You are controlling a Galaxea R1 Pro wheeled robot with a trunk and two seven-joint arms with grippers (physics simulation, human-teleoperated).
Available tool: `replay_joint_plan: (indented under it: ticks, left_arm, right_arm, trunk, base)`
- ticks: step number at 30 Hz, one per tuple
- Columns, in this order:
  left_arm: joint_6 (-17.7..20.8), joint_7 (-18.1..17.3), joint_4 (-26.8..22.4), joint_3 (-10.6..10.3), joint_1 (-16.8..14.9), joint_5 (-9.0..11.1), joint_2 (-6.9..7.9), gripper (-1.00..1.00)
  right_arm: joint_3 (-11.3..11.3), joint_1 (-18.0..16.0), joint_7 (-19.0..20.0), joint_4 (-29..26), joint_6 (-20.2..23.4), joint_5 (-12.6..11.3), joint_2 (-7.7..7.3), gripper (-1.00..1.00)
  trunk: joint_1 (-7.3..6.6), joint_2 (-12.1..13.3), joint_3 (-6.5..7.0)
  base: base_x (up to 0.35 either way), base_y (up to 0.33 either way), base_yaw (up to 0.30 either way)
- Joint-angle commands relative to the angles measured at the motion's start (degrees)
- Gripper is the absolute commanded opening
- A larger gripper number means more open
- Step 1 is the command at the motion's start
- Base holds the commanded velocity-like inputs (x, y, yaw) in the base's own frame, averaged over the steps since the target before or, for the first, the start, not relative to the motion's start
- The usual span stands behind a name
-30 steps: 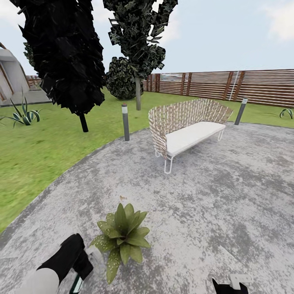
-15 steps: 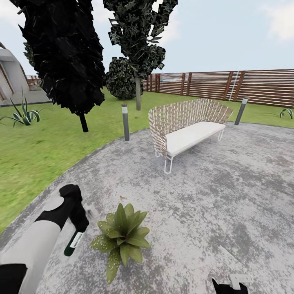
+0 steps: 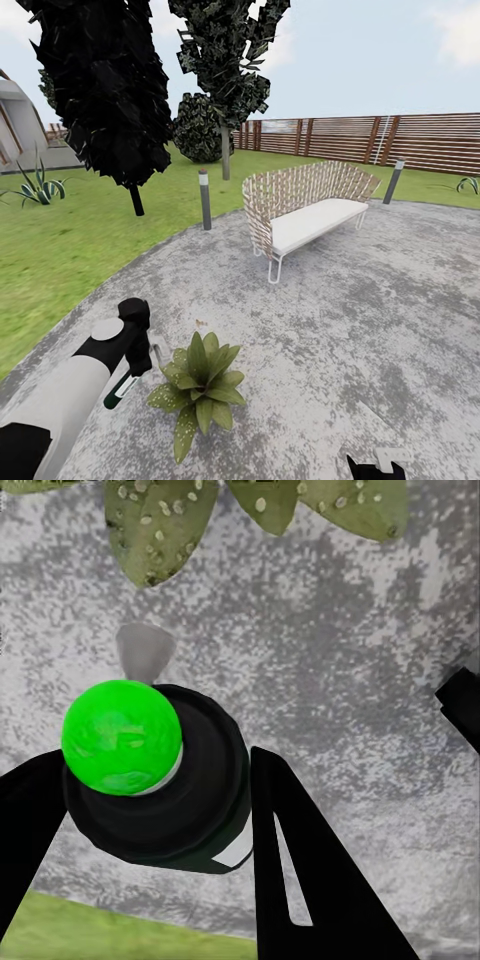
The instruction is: Pick up the pesticide atomizer in the garden and spray insectifuge to fully cover both potted plants in the garden.
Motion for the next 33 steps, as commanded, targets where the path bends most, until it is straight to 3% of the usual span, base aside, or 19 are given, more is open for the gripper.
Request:
replay_joint_plan:
  ticks: [1, 9, 18, 33]
  left_arm:
    - [0.6, -0.5, -0.1, -0.2, 0.0, -0.3, 0.04, -1.00]
    - [0.6, -0.5, -0.1, -0.1, -0.1, -0.3, 0.03, -1.00]
    - [0.6, -0.5, -0.1, -0.1, -0.1, -0.3, 0.03, -1.00]
    - [0.1, -0.5, -0.1, -0.1, 0.1, -0.2, 0.68, -1.00]
  right_arm:
    - [-0.5, 0.0, 0.3, 0.1, -0.2, 0.2, -0.02, 1.00]
    - [-0.5, 0.0, 0.3, 0.0, -0.2, 0.2, 0.07, 1.00]
    - [-0.5, 0.0, 0.3, 0.1, -0.1, 0.2, 0.07, 1.00]
    - [-0.5, -0.1, 0.3, 0.1, -0.2, 0.2, 0.07, 1.00]
  trunk:
    - [-0.01, 0.0, -0.05]
    - [-0.01, 0.0, -0.05]
    - [-0.01, 0.0, -0.05]
    - [-0.01, 0.0, -0.05]
  base:
    - [0.140, -0.076, 0.000]
    - [0.216, -0.172, 0.005]
    - [0.086, -0.248, 0.158]
    - [0.001, -0.017, 0.002]
